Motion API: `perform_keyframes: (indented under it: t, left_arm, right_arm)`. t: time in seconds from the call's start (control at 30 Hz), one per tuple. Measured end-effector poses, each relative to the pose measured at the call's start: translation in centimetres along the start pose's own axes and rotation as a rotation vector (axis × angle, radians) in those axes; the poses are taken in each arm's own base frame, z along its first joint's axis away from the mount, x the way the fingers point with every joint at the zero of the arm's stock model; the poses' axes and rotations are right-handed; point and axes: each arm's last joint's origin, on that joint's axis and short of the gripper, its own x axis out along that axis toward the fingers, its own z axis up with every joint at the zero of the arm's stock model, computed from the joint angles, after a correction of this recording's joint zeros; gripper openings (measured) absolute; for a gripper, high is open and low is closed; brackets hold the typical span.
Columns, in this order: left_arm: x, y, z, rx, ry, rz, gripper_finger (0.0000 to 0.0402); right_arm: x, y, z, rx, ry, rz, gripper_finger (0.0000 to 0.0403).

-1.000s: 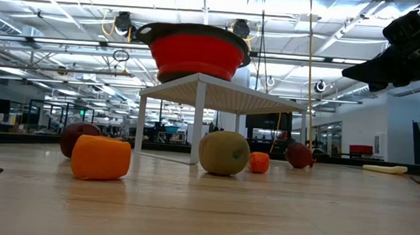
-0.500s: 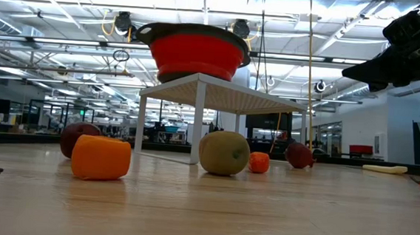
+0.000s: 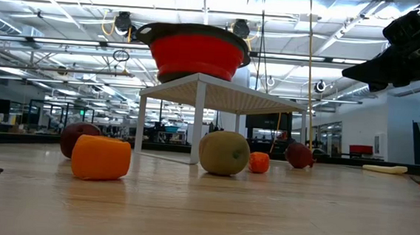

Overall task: Pick & Place Fruit
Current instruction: Put the pomegranate into the red strainer bowl on the shelf

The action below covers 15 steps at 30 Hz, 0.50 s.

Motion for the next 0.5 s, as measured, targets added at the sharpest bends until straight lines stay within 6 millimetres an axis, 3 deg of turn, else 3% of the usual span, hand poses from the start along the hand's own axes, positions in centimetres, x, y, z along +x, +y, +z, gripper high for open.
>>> perform_keyframes:
  t: [0.23, 0.5]
  left_arm:
    - [2.9, 1.7, -0.5, -0.074, 0.001, 0.116, 0.0046]
    - [4.4, 2.7, -0.5, -0.070, -0.004, 0.186, 0.0105]
  right_arm:
    - [0.0, 0.0, 0.0, 0.000, 0.000, 0.000, 0.0000]
    - [0.0, 0.0, 0.0, 0.000, 0.001, 0.000, 0.0000]
